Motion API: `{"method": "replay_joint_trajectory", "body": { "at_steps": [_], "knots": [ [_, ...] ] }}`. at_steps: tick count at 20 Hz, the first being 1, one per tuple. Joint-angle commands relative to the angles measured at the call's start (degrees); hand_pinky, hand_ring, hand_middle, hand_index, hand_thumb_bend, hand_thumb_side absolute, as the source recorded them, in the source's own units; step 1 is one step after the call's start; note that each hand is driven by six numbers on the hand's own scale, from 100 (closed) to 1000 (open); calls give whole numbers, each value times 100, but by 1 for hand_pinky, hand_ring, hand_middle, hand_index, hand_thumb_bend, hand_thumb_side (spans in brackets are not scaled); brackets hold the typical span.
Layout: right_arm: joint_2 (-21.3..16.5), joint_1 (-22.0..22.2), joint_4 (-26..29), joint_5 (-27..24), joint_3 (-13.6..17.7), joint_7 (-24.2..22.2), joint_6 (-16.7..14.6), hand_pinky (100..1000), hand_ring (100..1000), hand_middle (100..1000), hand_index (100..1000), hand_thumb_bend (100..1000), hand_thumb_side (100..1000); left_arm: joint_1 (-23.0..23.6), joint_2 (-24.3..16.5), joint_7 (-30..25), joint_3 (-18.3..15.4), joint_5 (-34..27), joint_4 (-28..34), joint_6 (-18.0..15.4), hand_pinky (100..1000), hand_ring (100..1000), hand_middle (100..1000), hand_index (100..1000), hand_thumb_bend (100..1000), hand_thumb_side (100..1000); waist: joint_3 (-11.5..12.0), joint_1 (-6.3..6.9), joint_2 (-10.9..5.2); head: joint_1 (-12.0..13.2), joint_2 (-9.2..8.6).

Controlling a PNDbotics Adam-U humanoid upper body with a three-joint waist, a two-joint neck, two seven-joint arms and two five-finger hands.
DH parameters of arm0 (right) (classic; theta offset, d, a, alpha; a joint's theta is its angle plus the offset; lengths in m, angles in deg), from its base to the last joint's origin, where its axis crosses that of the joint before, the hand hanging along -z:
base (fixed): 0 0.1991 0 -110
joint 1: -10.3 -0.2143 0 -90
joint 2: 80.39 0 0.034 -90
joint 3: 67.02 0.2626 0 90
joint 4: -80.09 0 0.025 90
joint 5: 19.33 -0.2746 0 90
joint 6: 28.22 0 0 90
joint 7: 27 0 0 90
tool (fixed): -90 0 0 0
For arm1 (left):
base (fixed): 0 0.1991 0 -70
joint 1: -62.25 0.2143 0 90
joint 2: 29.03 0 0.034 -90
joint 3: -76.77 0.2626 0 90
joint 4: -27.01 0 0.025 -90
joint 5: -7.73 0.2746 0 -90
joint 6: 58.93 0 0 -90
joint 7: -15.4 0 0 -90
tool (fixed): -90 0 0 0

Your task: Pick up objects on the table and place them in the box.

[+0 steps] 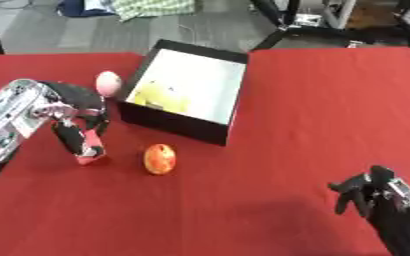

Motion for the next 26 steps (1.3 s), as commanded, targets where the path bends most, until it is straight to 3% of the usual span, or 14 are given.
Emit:
{"method": "replay_joint_trajectory", "body": {
  "at_steps": [1,6,17,19,21,22,24,26],
  "knots": [
    [-77,-33,69,18,14,15,-10,875,419,200,564,100,1000,-75,-174,92,-158,-163,231,101,786,561,376,554,216,297,5,-17,-106,-12,-9],
    [-80,-27,66,20,18,22,-10,875,419,200,564,100,1000,-140,-418,46,-355,-551,913,297,787,548,365,548,205,229,12,-9,-116,-11,-9],
    [-91,-27,64,2,26,29,-29,875,419,200,564,100,1000,-246,-752,-142,-705,-1083,1934,640,787,536,354,543,171,216,21,-4,-130,-62,-9],
    [-92,-28,63,2,21,27,-28,875,419,200,564,100,1000,-267,-793,-158,-749,-1111,2047,668,789,545,377,563,208,222,24,-2,-132,-63,-9],
    [-95,-33,65,-4,15,20,-32,875,419,200,564,100,1000,-239,-854,-324,-718,-1014,2097,671,812,627,542,725,295,469,18,3,-135,-65,-9],
    [-98,-37,64,-8,14,17,-33,875,419,200,564,100,1000,-193,-889,-379,-662,-888,2063,658,835,750,737,891,423,746,12,7,-137,-67,-9],
    [-101,-47,62,-17,15,16,-34,875,419,200,564,100,1000,-84,-904,-418,-550,-528,1858,635,848,805,833,971,518,908,-1,14,-138,-73,-9],
    [-102,-58,59,-23,14,14,-35,875,419,200,564,100,1000,47,-825,-428,-495,-167,1456,701,857,821,864,991,541,965,-11,16,-135,-91,-9]
  ]
}}
